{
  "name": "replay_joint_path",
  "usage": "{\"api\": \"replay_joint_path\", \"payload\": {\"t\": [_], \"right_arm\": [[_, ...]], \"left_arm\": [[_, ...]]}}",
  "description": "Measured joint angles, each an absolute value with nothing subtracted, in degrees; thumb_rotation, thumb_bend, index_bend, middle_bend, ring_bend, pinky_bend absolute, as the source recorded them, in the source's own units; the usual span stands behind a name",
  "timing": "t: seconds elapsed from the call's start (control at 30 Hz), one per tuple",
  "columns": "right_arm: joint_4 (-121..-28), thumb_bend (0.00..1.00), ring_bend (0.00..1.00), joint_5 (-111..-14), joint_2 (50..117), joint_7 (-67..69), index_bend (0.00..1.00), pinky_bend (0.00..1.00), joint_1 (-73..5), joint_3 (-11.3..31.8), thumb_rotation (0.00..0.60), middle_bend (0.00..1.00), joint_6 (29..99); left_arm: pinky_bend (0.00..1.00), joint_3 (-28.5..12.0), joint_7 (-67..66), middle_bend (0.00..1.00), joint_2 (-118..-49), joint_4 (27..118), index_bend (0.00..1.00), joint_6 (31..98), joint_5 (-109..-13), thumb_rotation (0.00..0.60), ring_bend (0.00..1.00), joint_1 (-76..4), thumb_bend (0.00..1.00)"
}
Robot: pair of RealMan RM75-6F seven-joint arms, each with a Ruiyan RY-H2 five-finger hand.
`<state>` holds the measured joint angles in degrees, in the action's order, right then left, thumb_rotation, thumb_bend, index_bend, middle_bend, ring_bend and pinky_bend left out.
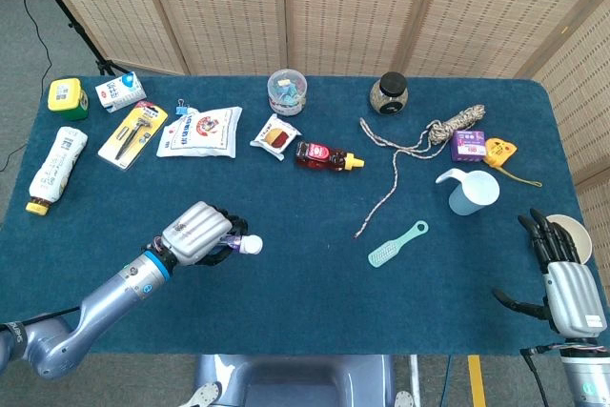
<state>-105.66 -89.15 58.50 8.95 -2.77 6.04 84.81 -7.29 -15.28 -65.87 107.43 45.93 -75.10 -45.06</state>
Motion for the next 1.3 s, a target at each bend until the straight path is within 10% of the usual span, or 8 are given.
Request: {"api": "replay_joint_path", "payload": {"t": [1.3], "right_arm": [[-103.7,0.0,0.0,-100.2,66.2,12.8,0.2,0.0,-16.3,3.0,0.6,0.0,74.9]], "left_arm": [[0.55,-11.8,-11.5,0.52,-60.8,110.4,0.62,30.9,-62.3,0.6,0.48,-61.4,1.0]]}}
